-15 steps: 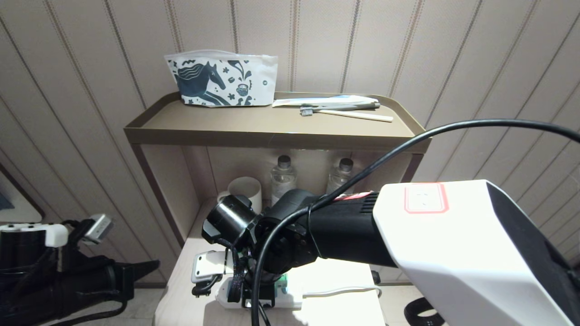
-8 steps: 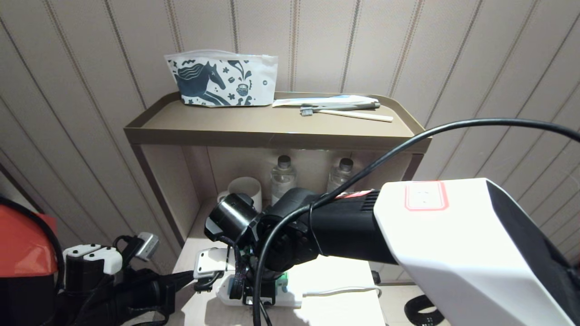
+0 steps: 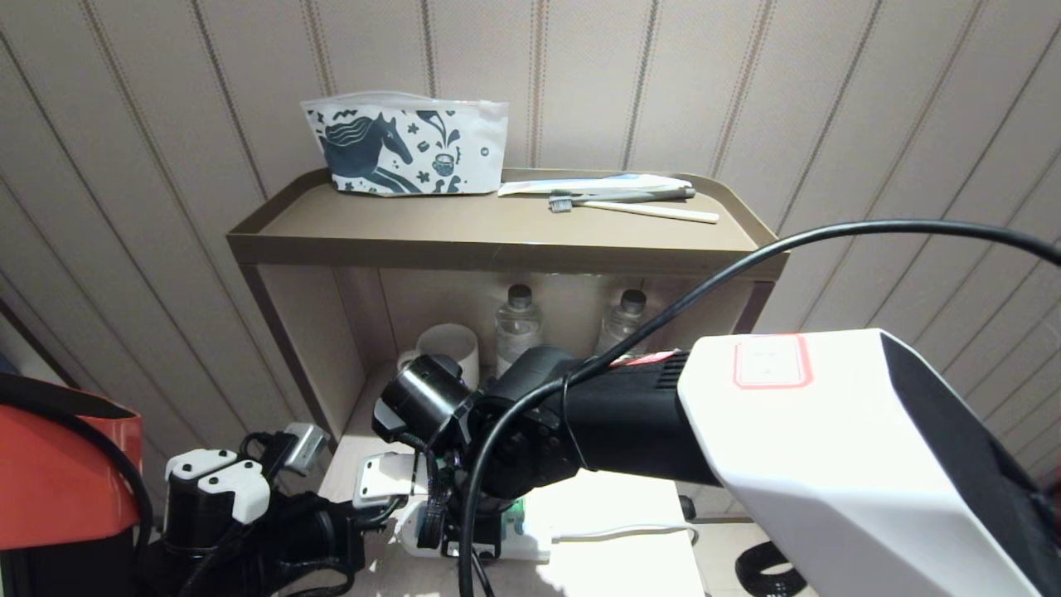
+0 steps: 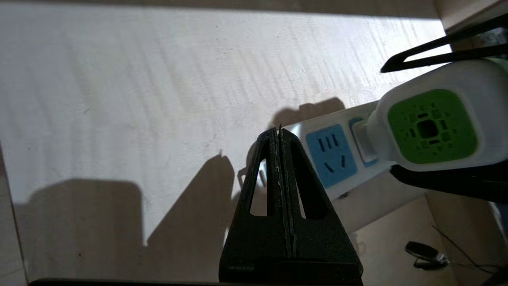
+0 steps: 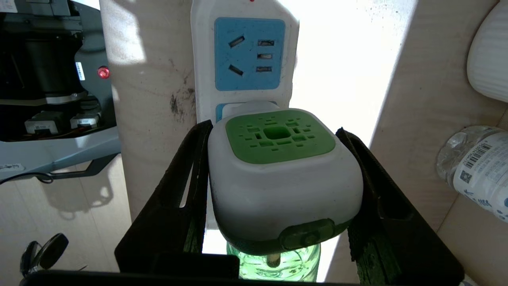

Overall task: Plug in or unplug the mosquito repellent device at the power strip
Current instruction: Hold the socket with your left hand and unplug it with your right hand

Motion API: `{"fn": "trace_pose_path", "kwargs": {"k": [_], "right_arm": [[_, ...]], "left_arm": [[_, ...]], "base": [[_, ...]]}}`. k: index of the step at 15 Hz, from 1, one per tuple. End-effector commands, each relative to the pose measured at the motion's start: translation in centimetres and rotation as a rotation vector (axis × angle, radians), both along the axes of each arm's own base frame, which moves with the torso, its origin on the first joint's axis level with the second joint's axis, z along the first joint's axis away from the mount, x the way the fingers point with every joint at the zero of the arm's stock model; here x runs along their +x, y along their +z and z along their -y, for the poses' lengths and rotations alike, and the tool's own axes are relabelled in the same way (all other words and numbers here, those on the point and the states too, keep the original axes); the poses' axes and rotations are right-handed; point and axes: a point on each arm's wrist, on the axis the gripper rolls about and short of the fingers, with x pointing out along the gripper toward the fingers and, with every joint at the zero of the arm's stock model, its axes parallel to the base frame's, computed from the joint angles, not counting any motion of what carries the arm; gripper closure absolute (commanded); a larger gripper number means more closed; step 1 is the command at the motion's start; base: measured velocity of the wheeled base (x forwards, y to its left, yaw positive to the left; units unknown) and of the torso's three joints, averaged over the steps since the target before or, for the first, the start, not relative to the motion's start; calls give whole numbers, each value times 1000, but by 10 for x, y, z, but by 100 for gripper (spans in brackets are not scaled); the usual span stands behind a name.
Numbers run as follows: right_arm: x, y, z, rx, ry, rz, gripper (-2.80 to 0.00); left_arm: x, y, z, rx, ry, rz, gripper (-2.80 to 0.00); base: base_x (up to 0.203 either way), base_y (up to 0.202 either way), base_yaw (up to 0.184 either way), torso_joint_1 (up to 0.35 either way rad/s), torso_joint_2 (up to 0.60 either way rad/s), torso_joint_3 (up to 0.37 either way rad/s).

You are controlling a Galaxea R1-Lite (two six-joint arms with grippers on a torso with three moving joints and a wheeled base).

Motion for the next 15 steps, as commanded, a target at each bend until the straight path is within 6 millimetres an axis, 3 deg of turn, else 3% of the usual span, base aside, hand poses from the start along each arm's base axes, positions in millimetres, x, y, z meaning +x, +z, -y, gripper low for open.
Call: {"fn": "trace_pose_path", "kwargs": {"k": [1,6,10,15], "right_arm": [[1,-2,-2,6,4,5,0],[5,-1,-2,27,-3,16,0],[8,-4,-1,26,-9,14,0],[8,-3,-1,29,-9,16,0]], "left_arm": [[3,6,6,-40,-15,44,0],[0,0,13,-55,-28,-3,0],[-19,-7,18,-23,-86,-70,0],[-10,-14,22,-5,-57,-64,0]], "base": [[0,0,0,0,0,0],[0,0,0,0,0,0],[0,0,0,0,0,0],[0,0,0,0,0,0]]}}
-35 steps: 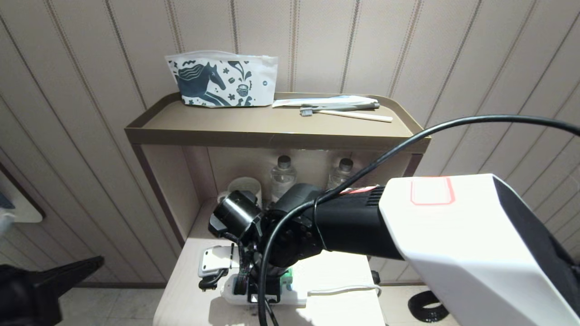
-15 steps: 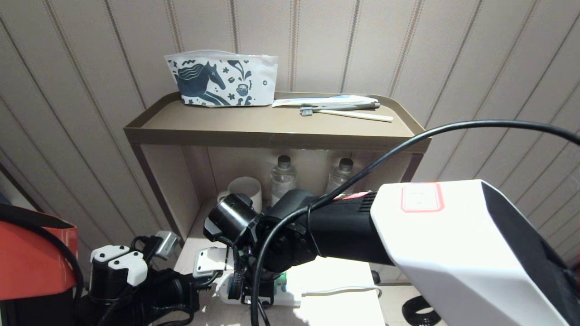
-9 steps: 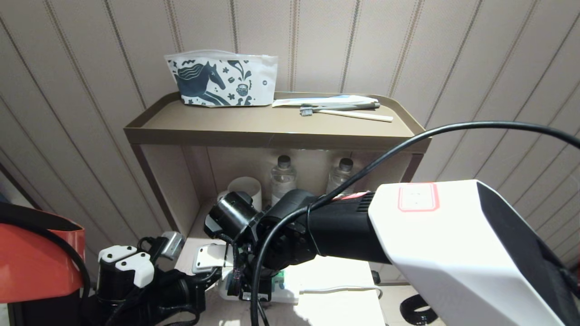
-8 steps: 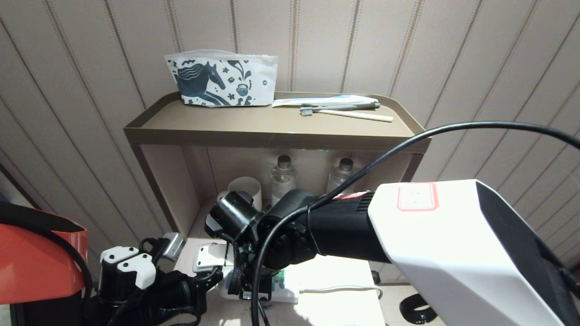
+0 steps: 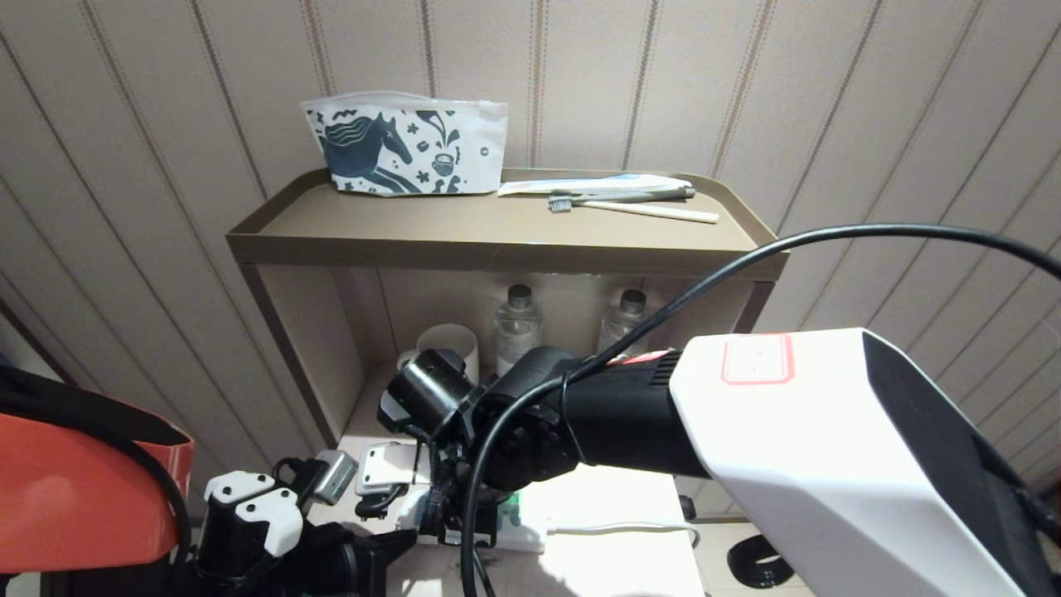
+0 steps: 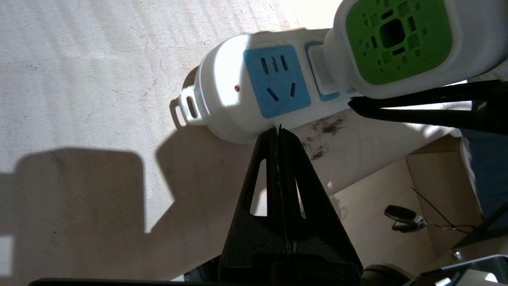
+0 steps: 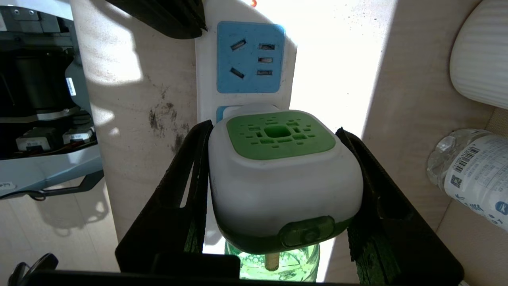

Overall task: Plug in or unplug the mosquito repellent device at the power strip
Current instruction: Hold the socket with your left hand and unplug it with your right hand

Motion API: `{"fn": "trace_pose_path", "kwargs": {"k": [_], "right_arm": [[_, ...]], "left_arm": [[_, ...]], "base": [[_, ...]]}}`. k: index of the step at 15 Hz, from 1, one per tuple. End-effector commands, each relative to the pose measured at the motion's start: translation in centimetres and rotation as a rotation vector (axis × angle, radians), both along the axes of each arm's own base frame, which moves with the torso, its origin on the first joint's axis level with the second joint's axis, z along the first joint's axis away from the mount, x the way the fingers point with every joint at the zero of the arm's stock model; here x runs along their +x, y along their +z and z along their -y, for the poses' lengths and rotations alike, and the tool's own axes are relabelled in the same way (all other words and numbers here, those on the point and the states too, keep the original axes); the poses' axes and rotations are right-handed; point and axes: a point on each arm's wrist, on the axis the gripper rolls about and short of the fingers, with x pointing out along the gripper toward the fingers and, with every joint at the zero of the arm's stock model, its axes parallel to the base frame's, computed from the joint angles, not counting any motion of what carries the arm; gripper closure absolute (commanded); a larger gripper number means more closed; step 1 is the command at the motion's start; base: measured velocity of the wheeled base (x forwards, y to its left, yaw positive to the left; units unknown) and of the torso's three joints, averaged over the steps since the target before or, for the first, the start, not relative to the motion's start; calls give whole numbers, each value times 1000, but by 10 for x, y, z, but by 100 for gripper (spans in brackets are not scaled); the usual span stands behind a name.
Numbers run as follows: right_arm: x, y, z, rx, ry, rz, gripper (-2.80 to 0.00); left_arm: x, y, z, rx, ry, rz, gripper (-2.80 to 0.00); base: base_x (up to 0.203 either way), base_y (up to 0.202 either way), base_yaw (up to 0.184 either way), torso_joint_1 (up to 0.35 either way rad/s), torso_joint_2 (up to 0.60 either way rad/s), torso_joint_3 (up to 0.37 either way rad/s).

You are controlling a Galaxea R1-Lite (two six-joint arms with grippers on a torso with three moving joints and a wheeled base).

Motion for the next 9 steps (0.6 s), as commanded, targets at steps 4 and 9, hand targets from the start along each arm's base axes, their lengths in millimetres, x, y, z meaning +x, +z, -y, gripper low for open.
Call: {"fn": "trace_pose_path", "kwargs": {"k": [4,9], "right_arm": [[-1,-1,0,-7,5,-2,0],[-1,-2,-1,-8,5,-3,0]], "left_arm": [[12,6,5,-24,57,80,0],[13,4,6,-22,54,73,0]], "base": [[0,0,0,0,0,0],[0,0,0,0,0,0]]}}
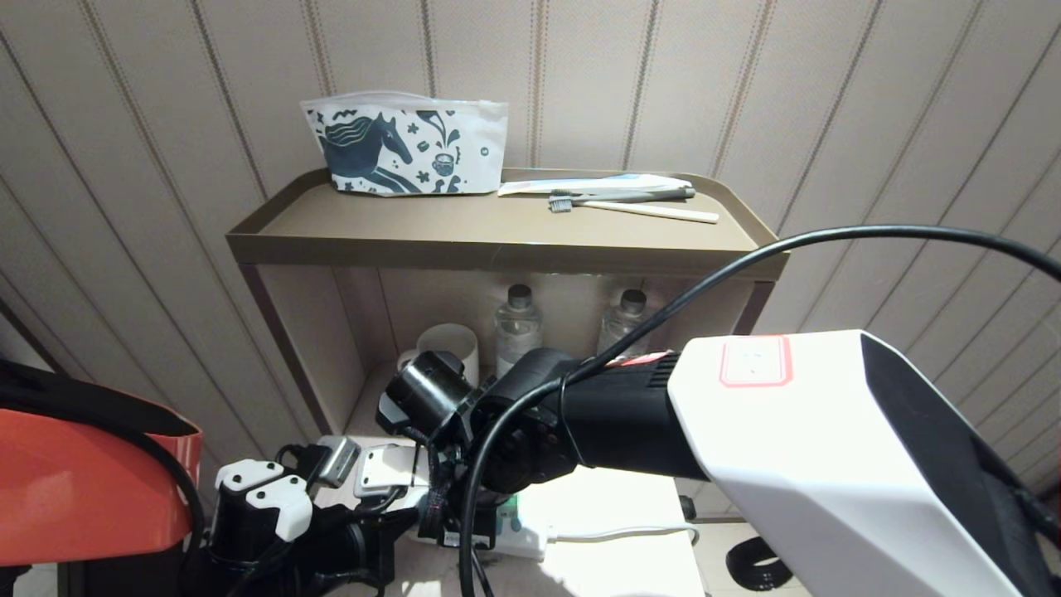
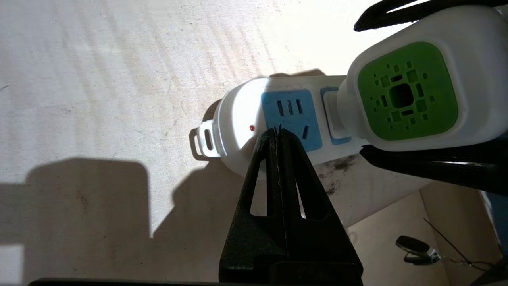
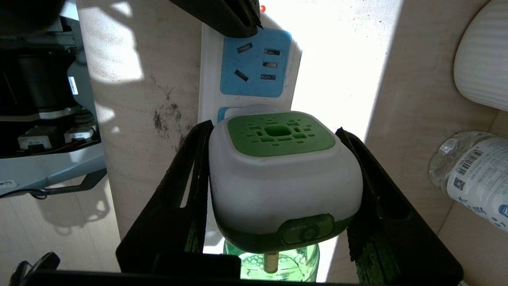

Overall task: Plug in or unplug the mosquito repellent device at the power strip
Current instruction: Hold the socket with your left hand and unplug it with your right hand

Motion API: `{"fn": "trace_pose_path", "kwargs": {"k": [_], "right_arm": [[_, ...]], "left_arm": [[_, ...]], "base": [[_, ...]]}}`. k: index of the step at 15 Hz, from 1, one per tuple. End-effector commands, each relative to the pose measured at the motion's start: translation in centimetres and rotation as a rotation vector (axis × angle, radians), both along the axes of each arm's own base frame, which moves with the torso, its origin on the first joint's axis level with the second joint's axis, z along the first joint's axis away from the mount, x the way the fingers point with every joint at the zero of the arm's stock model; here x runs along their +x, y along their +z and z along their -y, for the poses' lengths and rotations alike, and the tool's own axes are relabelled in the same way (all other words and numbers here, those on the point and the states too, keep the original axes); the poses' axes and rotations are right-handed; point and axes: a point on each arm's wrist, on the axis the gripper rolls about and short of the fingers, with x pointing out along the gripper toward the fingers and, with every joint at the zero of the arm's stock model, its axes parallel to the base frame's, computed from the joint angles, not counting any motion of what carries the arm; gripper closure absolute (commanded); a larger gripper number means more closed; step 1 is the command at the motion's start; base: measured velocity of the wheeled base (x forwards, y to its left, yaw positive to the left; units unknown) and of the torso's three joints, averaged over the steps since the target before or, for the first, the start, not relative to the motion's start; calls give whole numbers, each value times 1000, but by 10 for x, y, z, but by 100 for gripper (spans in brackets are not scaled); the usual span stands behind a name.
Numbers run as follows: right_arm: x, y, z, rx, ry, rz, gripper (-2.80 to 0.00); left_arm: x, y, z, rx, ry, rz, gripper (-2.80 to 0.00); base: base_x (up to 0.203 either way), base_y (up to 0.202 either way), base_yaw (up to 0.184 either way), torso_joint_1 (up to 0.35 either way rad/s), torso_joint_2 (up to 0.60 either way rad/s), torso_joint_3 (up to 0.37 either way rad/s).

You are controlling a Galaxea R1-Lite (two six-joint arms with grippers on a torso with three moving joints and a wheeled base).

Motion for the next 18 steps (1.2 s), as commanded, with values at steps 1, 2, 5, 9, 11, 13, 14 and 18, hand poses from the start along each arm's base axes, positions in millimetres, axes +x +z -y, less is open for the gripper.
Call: {"fn": "trace_pose_path", "kwargs": {"k": [1,2,5,9,11,13,14,18], "right_arm": [[0,-1,-1,0,3,3,0],[1,-1,-2,10,4,12,0],[2,3,-2,25,2,23,0],[3,12,-1,58,0,48,0],[3,15,-1,68,2,54,0],[3,12,-2,62,4,49,0],[4,9,-2,56,2,45,0],[4,16,0,69,-1,54,0]], "left_arm": [[0,2,0,-17,-6,24,0],[0,1,1,-12,-13,22,0],[0,-2,1,-6,-13,13,0],[-1,-5,1,4,-18,1,0],[-1,-5,2,4,-20,-1,0],[-1,-5,2,3,-19,1,0],[-1,-3,2,-1,-19,9,0],[-1,-2,2,-2,-16,13,0]], "base": [[0,0,0,0,0,0],[0,0,0,0,0,0],[0,0,0,0,0,0],[0,0,0,0,0,0],[0,0,0,0,0,0],[0,0,0,0,0,0],[0,0,0,0,0,0],[0,0,0,0,0,0]]}}
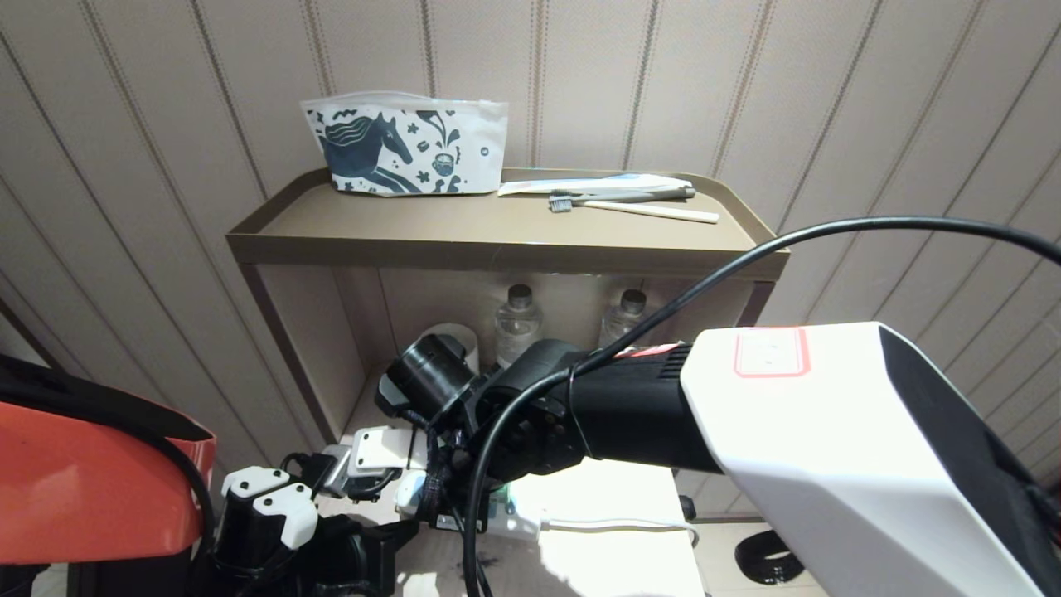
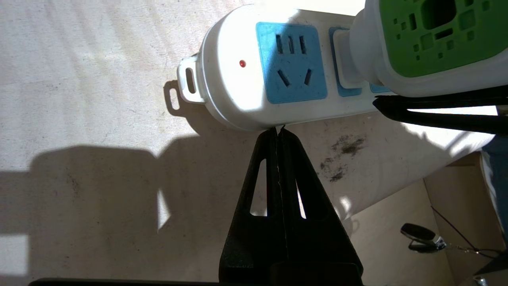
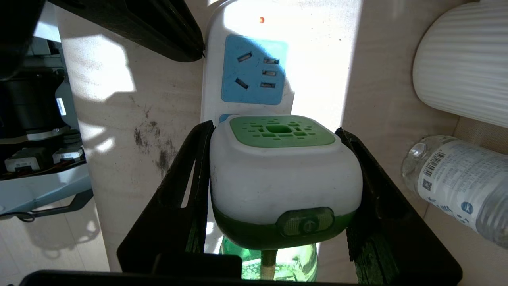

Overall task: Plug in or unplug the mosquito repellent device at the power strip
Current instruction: Hold the socket with your left hand and unplug it with your right hand

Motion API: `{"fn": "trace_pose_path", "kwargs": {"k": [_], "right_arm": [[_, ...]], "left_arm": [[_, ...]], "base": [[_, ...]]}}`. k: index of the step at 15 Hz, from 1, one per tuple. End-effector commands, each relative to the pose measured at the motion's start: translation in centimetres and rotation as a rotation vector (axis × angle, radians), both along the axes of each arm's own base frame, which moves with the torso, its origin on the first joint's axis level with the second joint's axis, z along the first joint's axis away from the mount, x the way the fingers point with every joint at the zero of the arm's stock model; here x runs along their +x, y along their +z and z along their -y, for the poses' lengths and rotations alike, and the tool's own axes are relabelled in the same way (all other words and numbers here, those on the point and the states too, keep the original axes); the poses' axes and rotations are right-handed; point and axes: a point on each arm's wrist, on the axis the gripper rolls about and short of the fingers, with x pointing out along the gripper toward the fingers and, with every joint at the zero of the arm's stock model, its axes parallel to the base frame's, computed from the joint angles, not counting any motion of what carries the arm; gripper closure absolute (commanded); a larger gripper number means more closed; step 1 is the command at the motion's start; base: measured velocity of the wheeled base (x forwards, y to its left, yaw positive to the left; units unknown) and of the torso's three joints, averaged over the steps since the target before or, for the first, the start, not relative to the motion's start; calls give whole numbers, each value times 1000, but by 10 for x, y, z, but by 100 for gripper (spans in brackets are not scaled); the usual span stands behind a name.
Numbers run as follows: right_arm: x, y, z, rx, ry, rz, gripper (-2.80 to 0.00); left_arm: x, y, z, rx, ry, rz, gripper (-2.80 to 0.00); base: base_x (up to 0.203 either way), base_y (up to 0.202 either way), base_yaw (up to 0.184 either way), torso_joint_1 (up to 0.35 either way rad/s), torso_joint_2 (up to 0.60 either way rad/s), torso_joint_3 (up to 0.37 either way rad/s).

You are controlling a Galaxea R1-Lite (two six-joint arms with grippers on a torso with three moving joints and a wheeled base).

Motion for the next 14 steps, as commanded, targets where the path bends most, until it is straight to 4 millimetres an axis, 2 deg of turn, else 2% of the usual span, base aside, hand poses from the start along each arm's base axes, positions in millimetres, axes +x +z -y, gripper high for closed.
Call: {"fn": "trace_pose_path", "kwargs": {"k": [1,4,8,14], "right_arm": [[-1,4,2,-2,2,2,0],[0,-7,0,-23,-1,-19,0],[0,-13,-2,-34,2,-26,0],[0,-17,-5,-35,7,-27,0]], "left_arm": [[2,5,1,-27,1,40,0],[2,18,0,-61,11,86,0],[8,24,-3,-84,45,112,0],[8,15,-4,-61,50,75,0]], "base": [[0,0,0,0,0,0],[0,0,0,0,0,0],[0,0,0,0,0,0],[0,0,0,0,0,0]]}}
